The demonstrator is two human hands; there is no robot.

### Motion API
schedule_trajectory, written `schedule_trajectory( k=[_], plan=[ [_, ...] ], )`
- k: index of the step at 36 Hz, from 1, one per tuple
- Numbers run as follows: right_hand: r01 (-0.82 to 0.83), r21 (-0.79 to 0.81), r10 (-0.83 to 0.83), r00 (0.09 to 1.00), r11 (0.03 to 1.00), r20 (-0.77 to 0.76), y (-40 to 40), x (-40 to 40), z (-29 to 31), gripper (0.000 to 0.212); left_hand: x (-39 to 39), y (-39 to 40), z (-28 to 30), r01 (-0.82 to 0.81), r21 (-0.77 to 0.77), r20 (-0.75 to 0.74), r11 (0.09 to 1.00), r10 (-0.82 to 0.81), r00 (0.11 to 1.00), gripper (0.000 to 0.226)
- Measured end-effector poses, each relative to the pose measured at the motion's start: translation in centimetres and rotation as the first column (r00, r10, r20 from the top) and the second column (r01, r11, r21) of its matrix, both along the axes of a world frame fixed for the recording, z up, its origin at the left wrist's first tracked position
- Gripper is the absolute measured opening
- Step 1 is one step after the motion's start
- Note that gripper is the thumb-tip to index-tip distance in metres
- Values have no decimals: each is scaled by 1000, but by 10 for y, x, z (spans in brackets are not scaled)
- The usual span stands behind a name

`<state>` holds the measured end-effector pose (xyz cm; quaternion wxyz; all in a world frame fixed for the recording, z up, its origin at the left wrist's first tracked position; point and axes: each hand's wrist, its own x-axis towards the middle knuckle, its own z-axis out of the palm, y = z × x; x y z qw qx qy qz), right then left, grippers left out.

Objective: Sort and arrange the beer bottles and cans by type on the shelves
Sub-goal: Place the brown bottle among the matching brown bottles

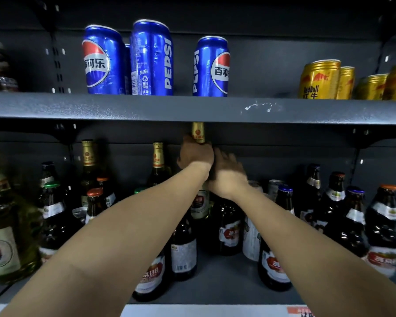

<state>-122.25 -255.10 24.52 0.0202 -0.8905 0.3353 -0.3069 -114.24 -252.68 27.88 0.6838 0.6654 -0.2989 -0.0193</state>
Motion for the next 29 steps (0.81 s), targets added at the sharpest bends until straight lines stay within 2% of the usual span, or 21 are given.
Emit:
schedule_trajectory(
  k=[2,3,5,8,10,11,13,14,16,17,18,19,20,21,22,23,25,27,29],
  plan=[
    [-128,211,102,986,969,130,4,10,-3,81,-2,1,0,38,0,-35,999,-38,999,27],
    [-148,255,110,982,956,156,6,13,-6,80,-3,1,-1,61,1,-44,998,-61,997,25],
    [-124,267,92,987,956,130,7,17,-13,74,-4,2,-1,100,16,-46,995,-99,994,26],
    [-45,290,5,990,956,138,6,21,-17,78,0,3,-3,142,90,-6,986,-142,990,34],
    [-55,300,-5,980,952,197,7,23,-22,82,5,10,-1,165,227,113,960,-195,974,40],
    [-62,316,-11,974,947,226,7,24,-24,84,7,18,4,115,378,261,919,-225,939,43],
    [-58,348,-40,963,936,268,9,24,-28,81,13,39,20,-97,636,526,766,-338,780,49],
    [-53,344,-50,958,938,282,9,23,-30,79,17,51,30,-155,735,542,660,-434,720,53],
    [-39,339,-58,961,940,271,10,21,-31,80,23,73,42,-210,915,385,343,-598,703,71],
    [-41,332,-48,966,942,255,12,20,-31,80,26,81,44,-238,951,310,200,-641,702,79],
    [-51,328,-34,968,943,248,14,18,-31,77,29,87,41,-241,965,247,103,-663,707,79],
    [-56,328,-26,971,943,239,17,16,-31,69,31,91,35,-215,975,200,62,-672,713,75],
    [-54,318,-21,973,947,228,21,14,-32,54,34,92,26,-156,986,156,60,-665,731,71],
    [-48,309,-23,975,950,221,25,13,-33,43,36,92,17,-73,992,120,98,-652,749,66],
    [-49,299,-23,972,953,235,30,12,-33,41,38,91,9,-3,988,102,154,-638,763,57],
    [-48,289,-29,967,956,254,33,11,-35,45,40,90,3,43,976,104,213,-630,769,48],
    [-41,274,-47,950,961,307,36,12,-41,69,41,89,-2,58,953,144,297,-614,776,39],
    [-44,283,-60,935,958,349,37,10,-48,81,40,89,-4,10,944,200,330,-595,778,36],
    [-57,301,-63,924,952,376,39,6,-52,83,40,90,-3,-29,943,229,333,-581,781,36]
  ],
)
